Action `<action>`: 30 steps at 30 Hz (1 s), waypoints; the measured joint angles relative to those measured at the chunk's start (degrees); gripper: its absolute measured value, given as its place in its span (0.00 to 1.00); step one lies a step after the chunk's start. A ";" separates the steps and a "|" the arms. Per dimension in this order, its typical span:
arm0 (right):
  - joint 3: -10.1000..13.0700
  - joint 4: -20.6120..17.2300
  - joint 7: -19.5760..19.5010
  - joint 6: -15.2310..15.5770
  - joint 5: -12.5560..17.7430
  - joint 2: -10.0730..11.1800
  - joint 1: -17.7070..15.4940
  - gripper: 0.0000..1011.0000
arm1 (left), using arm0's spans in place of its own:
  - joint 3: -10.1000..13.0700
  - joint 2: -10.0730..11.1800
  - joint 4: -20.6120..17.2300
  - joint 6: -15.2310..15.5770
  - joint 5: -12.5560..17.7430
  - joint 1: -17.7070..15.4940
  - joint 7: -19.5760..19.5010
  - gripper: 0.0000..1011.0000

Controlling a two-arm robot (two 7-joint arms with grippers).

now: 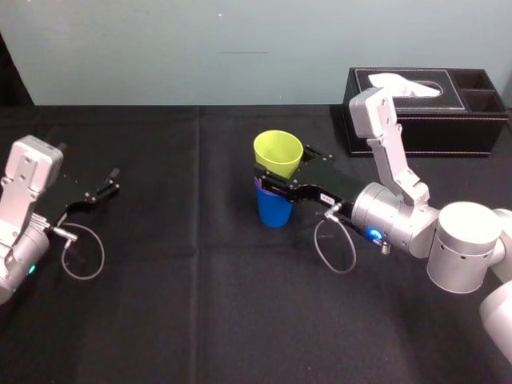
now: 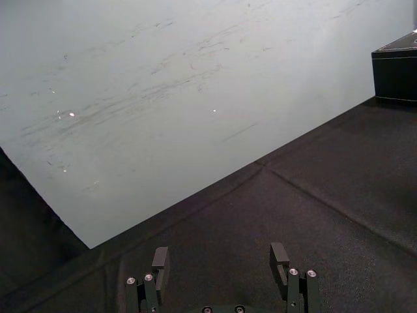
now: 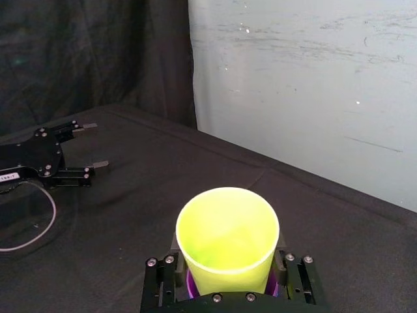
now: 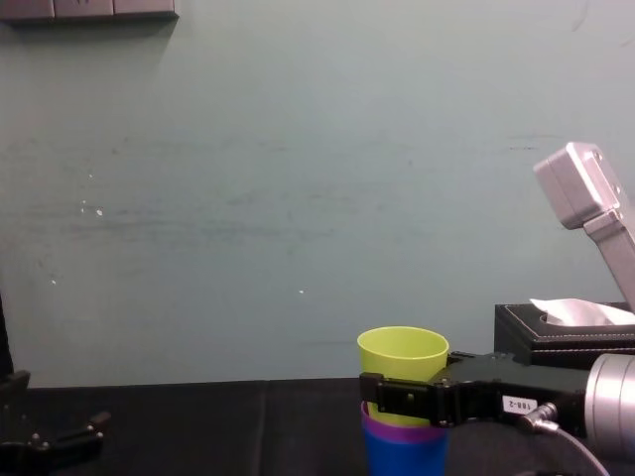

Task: Stack the three plastic cups sequentially using one hand.

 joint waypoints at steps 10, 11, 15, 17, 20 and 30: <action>0.00 -0.08 0.03 0.07 0.05 0.05 0.00 0.95 | 0.00 0.00 0.00 0.00 0.00 0.00 0.00 1.00; 0.00 -0.08 0.03 0.07 0.05 0.05 0.00 0.97 | 0.00 0.00 0.00 0.00 0.00 0.00 0.00 1.00; 0.00 -0.11 0.03 0.09 0.06 0.07 0.00 0.99 | 0.00 0.00 0.00 0.00 0.00 0.00 0.00 1.00; 0.00 -0.12 0.03 0.10 0.07 0.08 0.00 0.99 | 0.00 0.00 0.00 0.00 0.00 0.00 0.00 1.00; 0.00 -0.13 0.03 0.11 0.08 0.09 0.00 0.99 | 0.00 0.00 0.00 0.00 0.00 0.00 0.00 1.00; 1.53 -1.67 -1.71 -0.77 -0.18 0.09 -1.60 0.99 | 0.00 0.00 0.00 0.00 0.00 0.00 0.00 1.00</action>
